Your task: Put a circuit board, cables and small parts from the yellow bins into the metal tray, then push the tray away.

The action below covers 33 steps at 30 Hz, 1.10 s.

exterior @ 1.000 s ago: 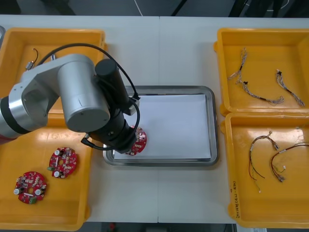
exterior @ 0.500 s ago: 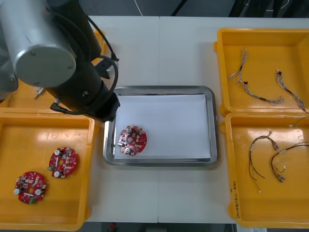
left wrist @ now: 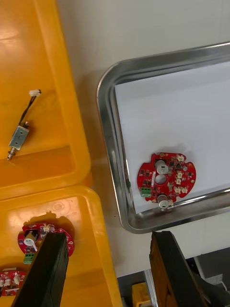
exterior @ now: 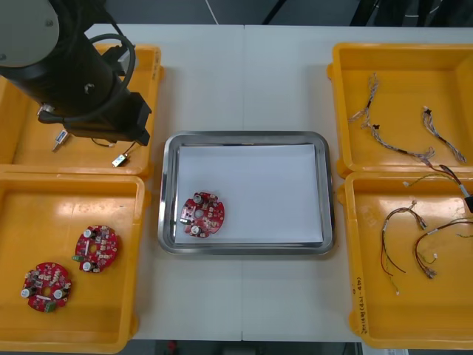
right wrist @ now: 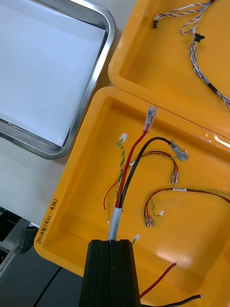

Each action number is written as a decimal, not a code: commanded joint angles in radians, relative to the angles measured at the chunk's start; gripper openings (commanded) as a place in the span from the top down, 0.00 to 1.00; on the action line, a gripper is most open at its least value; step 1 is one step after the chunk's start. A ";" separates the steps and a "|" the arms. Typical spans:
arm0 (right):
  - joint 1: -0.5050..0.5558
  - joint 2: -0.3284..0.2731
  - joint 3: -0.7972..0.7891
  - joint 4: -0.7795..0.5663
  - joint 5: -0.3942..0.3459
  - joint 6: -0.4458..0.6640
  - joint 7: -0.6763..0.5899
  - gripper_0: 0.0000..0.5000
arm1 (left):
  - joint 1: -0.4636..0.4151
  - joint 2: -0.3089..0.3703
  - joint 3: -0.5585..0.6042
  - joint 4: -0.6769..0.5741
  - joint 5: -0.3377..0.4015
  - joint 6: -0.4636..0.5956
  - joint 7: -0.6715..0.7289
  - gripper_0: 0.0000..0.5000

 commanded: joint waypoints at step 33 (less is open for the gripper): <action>-0.523 -0.046 0.497 -0.004 -0.010 0.004 0.101 1.00 | -0.039 0.040 0.273 0.349 -0.280 -0.076 -0.560 0.00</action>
